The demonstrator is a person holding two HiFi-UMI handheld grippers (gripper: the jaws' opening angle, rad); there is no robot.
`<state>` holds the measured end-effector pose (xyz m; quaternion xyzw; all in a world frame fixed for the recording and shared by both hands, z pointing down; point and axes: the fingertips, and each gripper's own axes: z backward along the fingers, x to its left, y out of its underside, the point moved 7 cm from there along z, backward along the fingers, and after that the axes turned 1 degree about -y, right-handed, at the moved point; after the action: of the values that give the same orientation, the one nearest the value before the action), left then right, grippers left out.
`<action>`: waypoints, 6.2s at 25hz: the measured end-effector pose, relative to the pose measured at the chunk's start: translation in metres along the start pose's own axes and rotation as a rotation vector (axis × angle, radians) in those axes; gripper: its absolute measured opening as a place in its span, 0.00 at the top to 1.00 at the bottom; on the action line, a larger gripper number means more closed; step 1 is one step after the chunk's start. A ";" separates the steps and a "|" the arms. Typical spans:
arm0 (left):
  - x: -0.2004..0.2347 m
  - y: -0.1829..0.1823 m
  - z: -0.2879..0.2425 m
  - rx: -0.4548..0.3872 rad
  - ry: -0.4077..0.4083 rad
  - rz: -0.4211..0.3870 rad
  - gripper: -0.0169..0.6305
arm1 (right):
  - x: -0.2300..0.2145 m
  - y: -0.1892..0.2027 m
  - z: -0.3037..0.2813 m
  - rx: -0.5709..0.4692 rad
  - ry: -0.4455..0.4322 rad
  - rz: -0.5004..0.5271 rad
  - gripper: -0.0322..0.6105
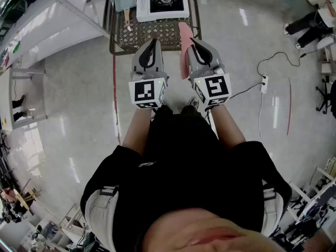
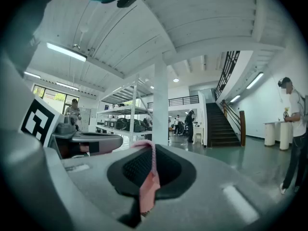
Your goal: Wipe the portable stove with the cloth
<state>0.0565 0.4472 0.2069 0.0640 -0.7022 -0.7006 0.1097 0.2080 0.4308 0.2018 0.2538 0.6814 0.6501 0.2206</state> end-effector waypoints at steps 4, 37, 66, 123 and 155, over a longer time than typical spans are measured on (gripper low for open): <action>0.013 0.007 0.009 0.009 0.000 -0.008 0.97 | 0.015 0.004 -0.010 0.005 -0.019 0.002 0.94; 0.156 0.089 -0.038 0.279 0.061 -0.014 0.97 | 0.018 0.092 -0.172 0.353 -0.097 -0.048 0.94; 0.245 0.149 -0.238 0.503 -0.050 0.008 0.97 | -0.117 0.125 -0.398 0.367 -0.188 -0.165 0.94; 0.405 0.277 -0.328 0.619 -0.001 0.199 0.97 | -0.108 0.297 -0.649 0.942 -0.479 0.479 0.78; 0.406 0.283 -0.315 0.639 -0.034 0.234 0.97 | -0.050 0.326 -0.620 1.027 -0.684 0.469 0.86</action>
<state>-0.2421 0.0459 0.5135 0.0024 -0.8905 -0.4287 0.1520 -0.1256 -0.0722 0.5612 0.6607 0.7230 0.1560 0.1280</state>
